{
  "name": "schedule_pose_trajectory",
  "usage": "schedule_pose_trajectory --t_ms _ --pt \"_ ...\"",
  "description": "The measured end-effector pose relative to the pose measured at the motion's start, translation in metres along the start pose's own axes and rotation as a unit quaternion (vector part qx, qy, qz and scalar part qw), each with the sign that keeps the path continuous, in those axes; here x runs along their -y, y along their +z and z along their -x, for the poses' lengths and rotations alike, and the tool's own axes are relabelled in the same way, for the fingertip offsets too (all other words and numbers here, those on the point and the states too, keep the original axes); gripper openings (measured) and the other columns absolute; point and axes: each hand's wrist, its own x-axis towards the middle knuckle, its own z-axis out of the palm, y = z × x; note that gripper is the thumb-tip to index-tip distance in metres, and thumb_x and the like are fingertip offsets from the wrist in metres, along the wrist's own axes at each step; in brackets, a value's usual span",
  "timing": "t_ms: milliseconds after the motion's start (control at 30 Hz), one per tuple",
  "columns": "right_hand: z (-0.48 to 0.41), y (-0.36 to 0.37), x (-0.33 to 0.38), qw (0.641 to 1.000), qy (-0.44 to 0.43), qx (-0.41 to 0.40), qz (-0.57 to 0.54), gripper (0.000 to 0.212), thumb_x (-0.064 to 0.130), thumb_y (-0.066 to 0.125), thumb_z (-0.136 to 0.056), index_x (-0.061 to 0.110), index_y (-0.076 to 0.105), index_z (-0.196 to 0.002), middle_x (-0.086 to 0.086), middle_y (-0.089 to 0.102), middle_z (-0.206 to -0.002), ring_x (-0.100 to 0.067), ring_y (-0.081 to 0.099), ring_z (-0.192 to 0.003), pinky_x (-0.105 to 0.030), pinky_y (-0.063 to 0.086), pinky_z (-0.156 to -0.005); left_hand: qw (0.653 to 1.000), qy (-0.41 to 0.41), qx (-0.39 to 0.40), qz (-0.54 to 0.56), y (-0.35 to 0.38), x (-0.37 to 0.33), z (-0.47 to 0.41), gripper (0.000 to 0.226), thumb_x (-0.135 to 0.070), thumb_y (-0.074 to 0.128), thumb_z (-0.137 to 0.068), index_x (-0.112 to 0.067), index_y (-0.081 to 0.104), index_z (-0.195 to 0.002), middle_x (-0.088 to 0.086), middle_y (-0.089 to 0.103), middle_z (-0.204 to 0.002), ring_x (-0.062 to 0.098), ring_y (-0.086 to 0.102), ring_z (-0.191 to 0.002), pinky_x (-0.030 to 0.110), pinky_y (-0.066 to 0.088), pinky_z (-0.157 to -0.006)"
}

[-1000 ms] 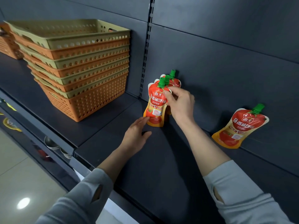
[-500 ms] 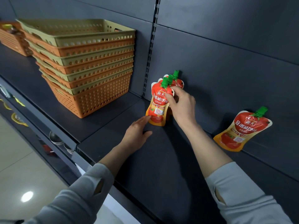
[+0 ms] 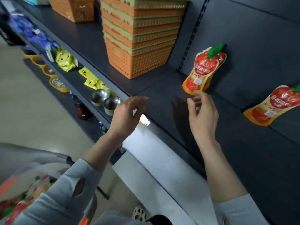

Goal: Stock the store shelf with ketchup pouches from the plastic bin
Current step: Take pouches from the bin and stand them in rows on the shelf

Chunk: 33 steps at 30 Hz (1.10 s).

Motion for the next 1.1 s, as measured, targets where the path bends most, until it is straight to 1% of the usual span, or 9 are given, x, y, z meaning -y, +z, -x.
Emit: schedule_pose_trajectory --t_ms 233,333,467,600,733,867,967,1033,1100 --pt "0.163 0.073 0.1 0.983 -0.032 0.149 -0.106 0.018 0.016 0.056 -0.099 0.008 0.069 -0.108 -0.002 0.067 -0.099 -0.016 0.06 -0.08 -0.018 0.041 -0.075 0.977 -0.196 -0.085 -0.017 -0.084 0.09 0.169 0.019 -0.014 0.06 -0.093 -0.021 0.07 -0.108 -0.008 0.071 -0.103 0.002 0.067 -0.084 0.014 0.051 -0.077" --pt "0.232 0.115 0.125 0.956 -0.041 0.26 -0.132 0.024 0.022 0.051 -0.099 0.009 0.069 -0.106 -0.002 0.068 -0.097 -0.016 0.062 -0.08 -0.021 0.045 -0.076 0.952 -0.287 -0.1 -0.044 -0.103 0.132 0.246 0.023 -0.01 0.06 -0.091 -0.022 0.07 -0.108 -0.008 0.071 -0.102 0.002 0.066 -0.085 0.018 0.053 -0.077" --pt "0.306 0.171 0.14 0.879 -0.034 0.463 -0.108 0.019 0.019 0.056 -0.099 0.016 0.067 -0.114 0.002 0.067 -0.102 -0.015 0.064 -0.088 -0.034 0.055 -0.077 0.895 -0.424 -0.12 -0.07 -0.121 0.175 0.33 0.026 -0.016 0.063 -0.09 -0.024 0.067 -0.115 -0.006 0.067 -0.111 0.012 0.066 -0.093 0.032 0.055 -0.08" --pt "0.35 0.248 0.158 0.786 -0.05 0.614 -0.052 0.03 0.018 0.057 -0.099 0.019 0.061 -0.13 0.0 0.066 -0.123 -0.018 0.064 -0.109 -0.037 0.054 -0.093 0.831 -0.534 -0.138 -0.073 -0.129 0.212 0.376 0.034 -0.018 0.059 -0.092 -0.028 0.059 -0.124 -0.002 0.059 -0.125 0.018 0.062 -0.1 0.04 0.054 -0.084" --pt "0.385 0.353 0.191 0.727 -0.144 0.671 0.01 0.042 0.026 0.055 -0.101 0.013 0.05 -0.14 -0.007 0.061 -0.134 -0.025 0.059 -0.122 -0.039 0.048 -0.102 0.793 -0.581 -0.146 -0.106 -0.132 0.249 0.397 0.044 -0.012 0.06 -0.091 -0.02 0.053 -0.134 0.004 0.053 -0.137 0.027 0.058 -0.114 0.039 0.051 -0.088" --pt "0.422 0.432 0.227 0.689 -0.161 0.703 0.073 0.062 0.048 0.053 -0.098 0.01 0.041 -0.145 -0.016 0.05 -0.14 -0.033 0.05 -0.128 -0.042 0.044 -0.1 0.768 -0.609 -0.154 -0.125 -0.133 0.286 0.401 0.052 -0.015 0.059 -0.091 -0.02 0.044 -0.141 0.004 0.048 -0.141 0.026 0.053 -0.122 0.037 0.046 -0.092" --pt "0.444 0.458 0.237 0.662 -0.162 0.72 0.129 0.093 0.067 0.058 -0.085 0.012 0.028 -0.153 -0.019 0.033 -0.15 -0.036 0.038 -0.137 -0.048 0.04 -0.106 0.757 -0.62 -0.162 -0.131 -0.132 0.313 0.402 0.051 -0.021 0.056 -0.094 -0.023 0.04 -0.143 0.004 0.046 -0.143 0.027 0.052 -0.122 0.039 0.047 -0.093" --pt "0.445 0.464 0.236 0.652 -0.172 0.723 0.151 0.1 0.068 0.063 -0.081 0.012 0.025 -0.153 -0.019 0.033 -0.149 -0.037 0.037 -0.136 -0.048 0.041 -0.105 0.754 -0.621 -0.157 -0.143 -0.129 0.329 0.401 0.056 -0.021 0.056 -0.093 -0.021 0.035 -0.145 0.006 0.041 -0.146 0.028 0.047 -0.127 0.04 0.044 -0.098" --pt "0.439 0.459 0.233 0.619 -0.213 0.737 0.17 0.104 0.06 0.071 -0.078 0.01 0.02 -0.154 -0.02 0.033 -0.148 -0.038 0.038 -0.135 -0.048 0.041 -0.105 0.743 -0.635 -0.149 -0.153 -0.125 0.343 0.398 0.064 -0.021 0.054 -0.094 -0.018 0.024 -0.15 0.009 0.031 -0.154 0.029 0.034 -0.138 0.042 0.035 -0.108"
